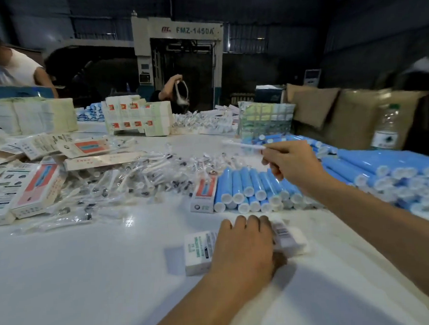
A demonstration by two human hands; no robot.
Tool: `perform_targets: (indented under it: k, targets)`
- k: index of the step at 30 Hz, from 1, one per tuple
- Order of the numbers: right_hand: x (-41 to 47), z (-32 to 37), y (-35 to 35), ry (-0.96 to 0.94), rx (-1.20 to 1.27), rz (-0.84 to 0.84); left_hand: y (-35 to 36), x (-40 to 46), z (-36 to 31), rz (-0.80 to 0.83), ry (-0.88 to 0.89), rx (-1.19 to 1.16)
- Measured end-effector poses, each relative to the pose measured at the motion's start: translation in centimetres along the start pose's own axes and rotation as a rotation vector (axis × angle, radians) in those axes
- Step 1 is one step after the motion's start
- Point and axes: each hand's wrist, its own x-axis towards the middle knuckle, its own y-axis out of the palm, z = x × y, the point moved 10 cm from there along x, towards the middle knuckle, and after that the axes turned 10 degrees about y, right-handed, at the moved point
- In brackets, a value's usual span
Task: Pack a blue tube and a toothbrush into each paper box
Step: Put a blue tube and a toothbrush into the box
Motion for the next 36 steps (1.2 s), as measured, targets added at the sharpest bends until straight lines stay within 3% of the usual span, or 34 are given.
perform_targets:
  k: [1,4,9,18,23,29,33,36]
  targets:
    - [-1.6,-1.4,-2.2,0.054,0.124,-0.009,-0.6,-0.2,1.1,-0.035,-0.104,-0.029]
    - [-6.1,-6.2,-6.7,0.229,0.374,-0.028,-1.2,-0.2,0.4,-0.041,-0.092,-0.001]
    - [-9.2,-11.9,-8.3,0.426,0.541,-0.026,-1.7,-0.3,1.8,-0.076,-0.166,0.050]
    - [-9.2,-12.1,-7.2,0.393,0.260,0.030,-2.4,-0.5,1.8,-0.142,-0.210,0.085]
    - [-10.3,-9.4,-4.7,0.229,0.116,0.033,-2.2,-0.1,0.2,-0.147,-0.142,0.109]
    - [-11.1,-8.4,-4.6,0.193,0.128,-0.112,-2.6,0.1,-0.6,-0.157,-0.123,0.106]
    - [-11.5,-6.8,-2.8,0.104,-0.048,0.012,-2.9,-0.1,-0.4,-0.183,-0.146,0.105]
    - [-11.8,-5.5,-4.4,0.003,-0.084,-0.113,-3.3,-0.5,0.8,-0.223,-0.208,0.084]
